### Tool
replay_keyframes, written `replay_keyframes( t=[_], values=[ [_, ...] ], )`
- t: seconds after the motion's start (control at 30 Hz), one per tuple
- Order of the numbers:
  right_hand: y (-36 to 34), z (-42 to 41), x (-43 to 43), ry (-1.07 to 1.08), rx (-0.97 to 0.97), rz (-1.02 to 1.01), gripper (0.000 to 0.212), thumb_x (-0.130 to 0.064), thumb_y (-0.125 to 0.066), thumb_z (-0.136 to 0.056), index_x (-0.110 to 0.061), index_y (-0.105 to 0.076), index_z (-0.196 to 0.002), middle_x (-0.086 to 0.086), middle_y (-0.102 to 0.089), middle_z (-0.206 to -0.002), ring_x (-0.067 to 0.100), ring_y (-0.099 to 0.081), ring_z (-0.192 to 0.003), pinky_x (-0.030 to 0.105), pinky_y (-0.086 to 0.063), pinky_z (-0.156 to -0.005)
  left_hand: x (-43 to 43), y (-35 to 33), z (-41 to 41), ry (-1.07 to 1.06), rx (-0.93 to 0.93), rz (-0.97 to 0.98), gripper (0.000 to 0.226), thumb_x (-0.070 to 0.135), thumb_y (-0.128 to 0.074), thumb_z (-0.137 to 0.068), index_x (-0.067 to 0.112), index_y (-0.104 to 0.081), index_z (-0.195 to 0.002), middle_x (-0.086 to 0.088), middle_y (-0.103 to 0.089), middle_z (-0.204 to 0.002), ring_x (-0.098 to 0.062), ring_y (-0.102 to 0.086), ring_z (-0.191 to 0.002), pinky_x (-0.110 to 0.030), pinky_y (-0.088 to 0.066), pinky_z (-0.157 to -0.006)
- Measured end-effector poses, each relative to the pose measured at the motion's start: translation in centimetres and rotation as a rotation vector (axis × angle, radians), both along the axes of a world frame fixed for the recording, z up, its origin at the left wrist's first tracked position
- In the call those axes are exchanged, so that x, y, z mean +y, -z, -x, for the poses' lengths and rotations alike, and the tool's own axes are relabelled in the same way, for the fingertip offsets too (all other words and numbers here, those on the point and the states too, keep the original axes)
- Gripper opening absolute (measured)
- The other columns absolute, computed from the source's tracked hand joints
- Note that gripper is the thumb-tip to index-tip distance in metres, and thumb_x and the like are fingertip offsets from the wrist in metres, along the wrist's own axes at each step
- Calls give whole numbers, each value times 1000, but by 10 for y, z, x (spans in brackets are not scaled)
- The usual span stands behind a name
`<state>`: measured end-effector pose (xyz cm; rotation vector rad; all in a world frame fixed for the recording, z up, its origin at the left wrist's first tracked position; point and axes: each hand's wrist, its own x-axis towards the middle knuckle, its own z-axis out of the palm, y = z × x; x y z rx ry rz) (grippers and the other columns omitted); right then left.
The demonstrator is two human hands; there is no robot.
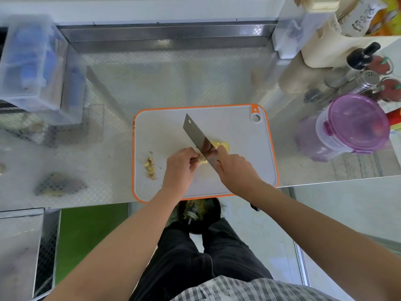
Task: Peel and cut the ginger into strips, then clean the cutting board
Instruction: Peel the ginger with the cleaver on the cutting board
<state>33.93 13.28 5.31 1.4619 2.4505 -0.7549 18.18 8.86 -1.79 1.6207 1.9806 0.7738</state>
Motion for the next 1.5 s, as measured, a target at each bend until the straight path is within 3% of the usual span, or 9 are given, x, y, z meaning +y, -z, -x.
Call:
replay_keyframes(
  t=[0.13,0.4,0.57,0.7,0.9,1.13,1.27,1.5],
  values=[
    [-1,3,-4,4,-57,13,27,-16,-36,-100,-7,-32,-125,6,-45,-75,29,-44,-66,32,-28,-53,1,2,0,2,6,8,11,3,-76,-76,6,-72,-86,-8,-69,-82,-23,-66,-70,-37,-57,-68],
    [1,4,-9,46,-76,43,24,-8,-37,-96,-8,-33,-120,1,-37,-64,15,-35,-53,28,-21,-45,2,2,0,41,32,-4,11,-2,-76,-74,5,-72,-81,-9,-67,-76,-27,-64,-62,-40,-56,-60],
    [9,16,1,58,-59,65,10,-7,-37,-95,-13,-31,-101,1,-35,-64,20,-38,-57,30,-23,-48,4,0,0,49,38,-8,12,-5,-75,-73,5,-72,-79,-9,-66,-73,-28,-61,-60,-38,-54,-57],
    [16,17,2,75,-26,54,11,-11,-37,-97,-10,-35,-107,2,-39,-68,28,-44,-65,34,-32,-57,4,0,0,49,28,3,11,-4,-74,-75,5,-72,-80,-8,-66,-74,-27,-63,-62,-39,-55,-59],
    [36,28,7,86,-31,39,15,-6,-38,-95,-9,-36,-109,1,-39,-67,29,-45,-64,32,-30,-54,5,-2,1,70,22,8,7,1,-74,-78,6,-72,-83,-7,-66,-75,-26,-62,-63,-40,-54,-61],
    [32,22,10,102,8,41,16,-18,-36,-101,-9,-36,-114,7,-48,-80,31,-50,-69,37,-40,-61,3,-5,0,41,4,14,7,4,-75,-78,7,-74,-85,-6,-67,-78,-23,-63,-67,-34,-54,-66],
    [14,6,6,94,72,14,17,-22,-35,-100,-8,-35,-111,8,-48,-70,32,-47,-62,34,-33,-54,2,-6,1,38,8,10,8,3,-78,-75,7,-74,-81,-7,-67,-76,-23,-64,-65,-34,-55,-64],
    [2,2,-7,-2,-51,-1,25,-15,-35,-98,-7,-33,-122,6,-47,-71,29,-43,-61,33,-29,-52,4,-7,1,-6,-10,40,9,3,-77,-77,7,-75,-84,-6,-67,-79,-20,-64,-67,-18,-44,-67]
  ],
)
